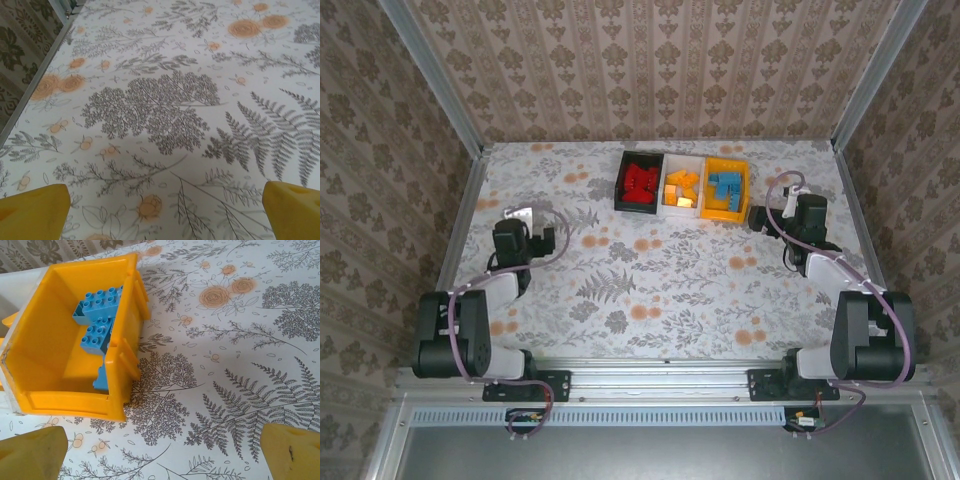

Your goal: Sort the legos into containers by color

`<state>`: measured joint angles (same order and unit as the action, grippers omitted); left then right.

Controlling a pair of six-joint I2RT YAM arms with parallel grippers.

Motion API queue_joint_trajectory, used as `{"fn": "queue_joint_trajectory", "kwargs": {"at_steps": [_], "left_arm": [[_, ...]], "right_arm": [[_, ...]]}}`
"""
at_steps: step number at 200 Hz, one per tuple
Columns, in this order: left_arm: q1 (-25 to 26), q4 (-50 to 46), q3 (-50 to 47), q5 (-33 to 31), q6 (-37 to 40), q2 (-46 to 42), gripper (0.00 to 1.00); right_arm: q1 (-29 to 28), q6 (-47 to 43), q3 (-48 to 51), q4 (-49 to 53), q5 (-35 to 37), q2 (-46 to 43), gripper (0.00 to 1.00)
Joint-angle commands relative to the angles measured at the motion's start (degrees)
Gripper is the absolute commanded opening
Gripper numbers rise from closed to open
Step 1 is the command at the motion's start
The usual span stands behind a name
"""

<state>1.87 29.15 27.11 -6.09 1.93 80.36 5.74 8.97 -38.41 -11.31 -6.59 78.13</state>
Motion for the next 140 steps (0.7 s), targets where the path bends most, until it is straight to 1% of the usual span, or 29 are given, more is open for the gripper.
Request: {"fn": "queue_joint_trajectory", "kwargs": {"at_steps": [1, 13, 40, 59, 104, 140], "left_arm": [[-0.64, 10.13, -0.81, 3.24, 0.82, 2.31, 1.00], [-0.72, 11.99, -1.16, 3.80, 0.96, 3.75, 1.00], [-0.52, 19.52, -4.08, 4.45, 1.48, 6.64, 1.00], [0.25, 22.50, -5.04, 3.88, 2.35, 7.85, 1.00], [0.38, 21.53, -4.63, 3.36, 2.15, 7.88, 1.00], [0.06, 21.14, -4.36, 4.13, 2.02, 7.84, 1.00]], "right_arm": [[-0.02, -1.40, 0.36, -1.15, 0.98, 0.53, 1.00], [-0.11, -1.75, 0.44, -1.17, 1.05, 0.58, 1.00], [-0.37, -2.44, 0.69, -1.91, 0.61, 0.97, 1.00], [-0.64, -3.06, 1.55, -3.55, 0.61, 0.98, 1.00], [-1.34, -4.75, 4.10, -7.93, 1.17, 1.23, 1.00], [-1.78, -5.18, 6.23, -13.79, 1.01, 1.24, 1.00]]}}
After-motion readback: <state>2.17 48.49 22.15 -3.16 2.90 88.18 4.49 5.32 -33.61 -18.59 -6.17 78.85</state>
